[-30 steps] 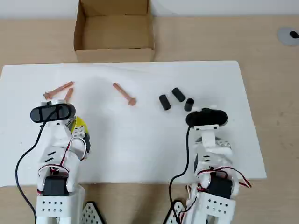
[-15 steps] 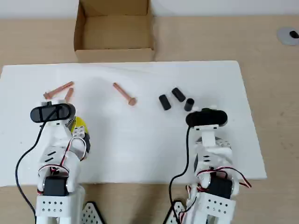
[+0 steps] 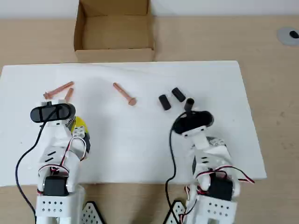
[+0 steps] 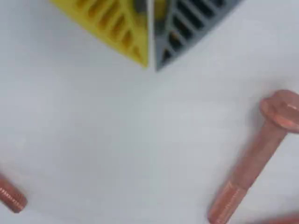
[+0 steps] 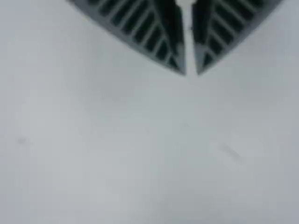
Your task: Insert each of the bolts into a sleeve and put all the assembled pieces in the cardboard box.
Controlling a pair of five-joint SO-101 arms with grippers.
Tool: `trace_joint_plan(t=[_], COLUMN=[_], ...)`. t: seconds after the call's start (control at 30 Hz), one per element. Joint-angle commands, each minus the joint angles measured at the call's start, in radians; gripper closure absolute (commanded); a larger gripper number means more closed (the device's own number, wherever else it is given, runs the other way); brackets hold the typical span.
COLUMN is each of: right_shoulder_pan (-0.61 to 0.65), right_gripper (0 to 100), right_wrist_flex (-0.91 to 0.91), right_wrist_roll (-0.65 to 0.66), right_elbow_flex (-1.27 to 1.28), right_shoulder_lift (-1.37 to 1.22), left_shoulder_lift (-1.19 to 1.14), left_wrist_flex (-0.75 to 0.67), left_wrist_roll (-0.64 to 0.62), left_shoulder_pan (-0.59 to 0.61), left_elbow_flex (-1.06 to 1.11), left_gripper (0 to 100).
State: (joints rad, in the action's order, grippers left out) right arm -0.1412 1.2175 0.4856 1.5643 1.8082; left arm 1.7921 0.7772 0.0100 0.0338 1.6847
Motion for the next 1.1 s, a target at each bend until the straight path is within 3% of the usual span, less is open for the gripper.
trace_joint_plan(t=[0.0,0.13,0.3,0.43,0.6,0.77,0.97,1.07], right_shoulder_pan=[-0.004,-0.012,-0.025,-0.039,-0.031,-0.01,0.076,0.087], right_gripper=[98.6,97.3,86.3,82.6,81.2,81.2,81.2,81.1], right_wrist_flex=[0.057,0.098,0.075,-0.017,0.029,0.206,0.278,0.279], right_wrist_roll=[0.074,0.132,0.13,0.084,-0.006,-0.003,0.049,0.041], right_elbow_flex=[-0.157,-0.259,-0.469,-0.665,-0.974,-1.248,-1.276,-1.25], right_shoulder_lift=[0.097,0.039,-0.179,-0.443,-0.881,-1.198,-1.308,-1.326], left_shoulder_lift=[0.007,0.007,0.007,0.01,0.01,0.004,-0.015,-0.133], left_wrist_flex=[0.003,0.003,0.003,0.003,0.028,0.103,0.301,0.315], left_wrist_roll=[-0.002,-0.003,-0.002,-0.003,0.005,0.178,0.178,0.147], left_shoulder_pan=[-0.015,-0.031,-0.032,-0.032,-0.025,-0.003,0.081,0.084], left_elbow_flex=[0.009,0.009,0.009,0.009,0.009,-0.072,-0.259,-0.308], left_gripper=[99,99,99,99,99,99,92,93])
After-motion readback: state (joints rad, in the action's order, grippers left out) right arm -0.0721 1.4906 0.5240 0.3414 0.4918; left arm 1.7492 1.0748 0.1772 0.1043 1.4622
